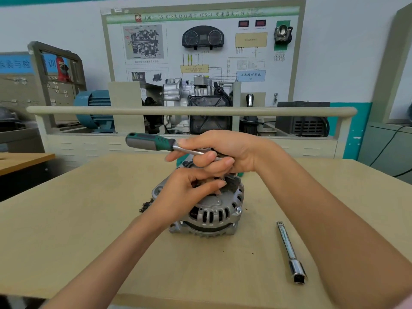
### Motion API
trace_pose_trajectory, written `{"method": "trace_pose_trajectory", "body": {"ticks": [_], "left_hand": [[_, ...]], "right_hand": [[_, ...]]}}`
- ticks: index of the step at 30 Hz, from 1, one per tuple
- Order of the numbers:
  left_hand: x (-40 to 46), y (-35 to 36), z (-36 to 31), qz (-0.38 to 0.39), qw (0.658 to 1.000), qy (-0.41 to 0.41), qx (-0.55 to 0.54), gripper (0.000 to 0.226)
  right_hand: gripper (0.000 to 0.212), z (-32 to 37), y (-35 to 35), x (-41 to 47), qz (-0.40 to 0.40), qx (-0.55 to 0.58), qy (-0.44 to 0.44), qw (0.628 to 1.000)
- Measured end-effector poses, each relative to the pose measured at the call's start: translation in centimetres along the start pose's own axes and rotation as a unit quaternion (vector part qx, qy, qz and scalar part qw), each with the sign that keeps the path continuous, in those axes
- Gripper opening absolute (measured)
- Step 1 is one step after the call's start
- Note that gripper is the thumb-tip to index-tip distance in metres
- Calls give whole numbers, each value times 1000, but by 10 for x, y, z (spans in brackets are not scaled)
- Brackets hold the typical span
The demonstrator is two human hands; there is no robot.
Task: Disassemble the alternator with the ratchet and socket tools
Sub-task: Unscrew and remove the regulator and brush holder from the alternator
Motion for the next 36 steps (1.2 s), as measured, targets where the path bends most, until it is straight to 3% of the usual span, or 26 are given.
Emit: {"method": "trace_pose_trajectory", "body": {"ticks": [2, 4, 5, 7, 8, 10, 11, 13, 16, 18, 20, 22, 25, 28, 30, 32, 33, 34, 36], "left_hand": [[0, 2, -2, -14, 1000, -17, -16, 6], [-2, 3, -4, -23, 1000, -8, -15, 12], [-2, 3, -4, -31, 999, 10, -4, 26], [-4, 2, -7, -50, 998, 35, 33, 45], [-4, 2, -9, -54, 997, 36, 42, 47], [-3, 3, -9, -58, 997, 29, 34, 49], [-3, 4, -8, -56, 998, 24, 24, 50], [-3, 5, -6, -43, 999, 14, 7, 39], [-2, 6, -5, -23, 1000, 3, -9, 8], [-1, 5, -3, -12, 1000, -4, -4, 6], [-1, 3, -3, 1, 1000, -2, 0, 11], [0, 2, -4, 15, 1000, 2, -5, 20], [3, 2, -7, 32, 999, -11, -27, 23], [3, 4, -8, 17, 999, -9, -37, 20], [2, 6, -8, 8, 1000, 4, -27, 19], [0, 7, -9, 7, 1000, 11, -16, 18], [0, 7, -9, 7, 1000, 5, -22, 19], [0, 8, -9, 6, 1000, 0, -25, 21], [0, 9, -10, 4, 1000, -1, -16, 21]], "right_hand": [[30, -5, 2, -2, -51, 18, -51, 997], [27, -17, 11, -1, -182, 54, -178, 966], [25, -26, 19, 0, -271, 81, -262, 923], [24, -43, 33, 3, -419, 163, -416, 791], [24, -47, 39, 5, -445, 223, -456, 737], [27, -46, 37, 5, -446, 315, -467, 696], [28, -42, 33, 4, -442, 333, -446, 704], [29, -35, 22, 2, -414, 331, -382, 757], [27, -27, 10, 1, -302, 223, -257, 891], [28, -20, 3, 0, -208, 109, -176, 956], [29, -11, 1, -2, -102, 11, -95, 990], [30, -6, 0, -4, -12, -35, -27, 999], [29, -4, -1, -11, 18, -21, -1, 1000], [27, -18, 3, -15, -93, 12, -146, 985], [27, -39, 15, -16, -253, 83, -322, 909], [28, -57, 23, -16, -385, 236, -442, 775], [29, -60, 23, -15, -408, 311, -462, 723], [30, -60, 21, -14, -413, 367, -462, 694], [31, -50, 13, -14, -404, 403, -421, 705]]}}
Point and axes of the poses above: each hand's wrist, its own x-axis towards the middle knuckle, its own y-axis out of the palm, z = x × y, the point moved 1 cm from there along x, towards the middle knuckle, and after that the axes turned 15 degrees about x, right-handed, at the moved point
